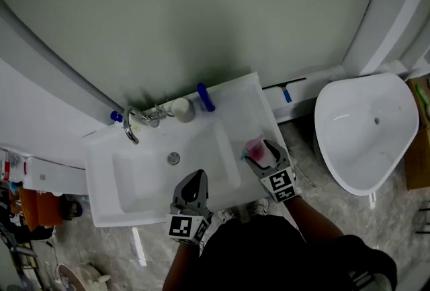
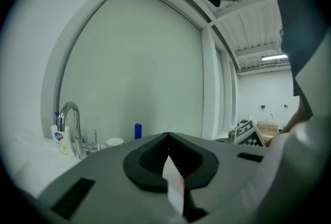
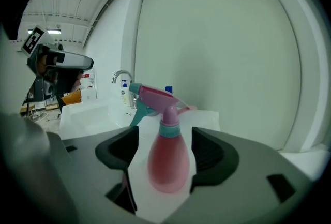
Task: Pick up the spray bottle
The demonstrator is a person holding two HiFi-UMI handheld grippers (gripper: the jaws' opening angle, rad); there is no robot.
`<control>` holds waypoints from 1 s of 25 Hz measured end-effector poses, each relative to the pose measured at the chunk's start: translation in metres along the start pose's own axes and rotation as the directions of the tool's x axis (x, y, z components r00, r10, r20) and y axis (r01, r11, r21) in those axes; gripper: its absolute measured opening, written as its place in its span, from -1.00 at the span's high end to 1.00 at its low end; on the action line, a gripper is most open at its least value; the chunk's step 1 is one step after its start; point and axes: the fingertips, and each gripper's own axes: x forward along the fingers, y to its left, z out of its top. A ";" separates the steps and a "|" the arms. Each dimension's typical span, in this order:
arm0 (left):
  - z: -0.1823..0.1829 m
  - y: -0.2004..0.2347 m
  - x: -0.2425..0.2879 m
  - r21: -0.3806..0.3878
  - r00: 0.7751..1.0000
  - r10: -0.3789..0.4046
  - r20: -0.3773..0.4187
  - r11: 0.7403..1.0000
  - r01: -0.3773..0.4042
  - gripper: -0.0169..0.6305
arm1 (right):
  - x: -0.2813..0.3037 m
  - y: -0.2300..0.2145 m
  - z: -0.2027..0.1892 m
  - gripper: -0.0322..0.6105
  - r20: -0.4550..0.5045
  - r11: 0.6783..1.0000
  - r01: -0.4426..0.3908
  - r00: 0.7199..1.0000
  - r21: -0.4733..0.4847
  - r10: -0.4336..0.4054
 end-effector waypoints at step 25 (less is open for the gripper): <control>0.003 0.026 -0.013 -0.015 1.000 -0.001 0.020 1.000 0.002 0.97 | 0.013 -0.005 0.010 0.38 0.049 0.990 0.133 0.990 -0.056 -0.130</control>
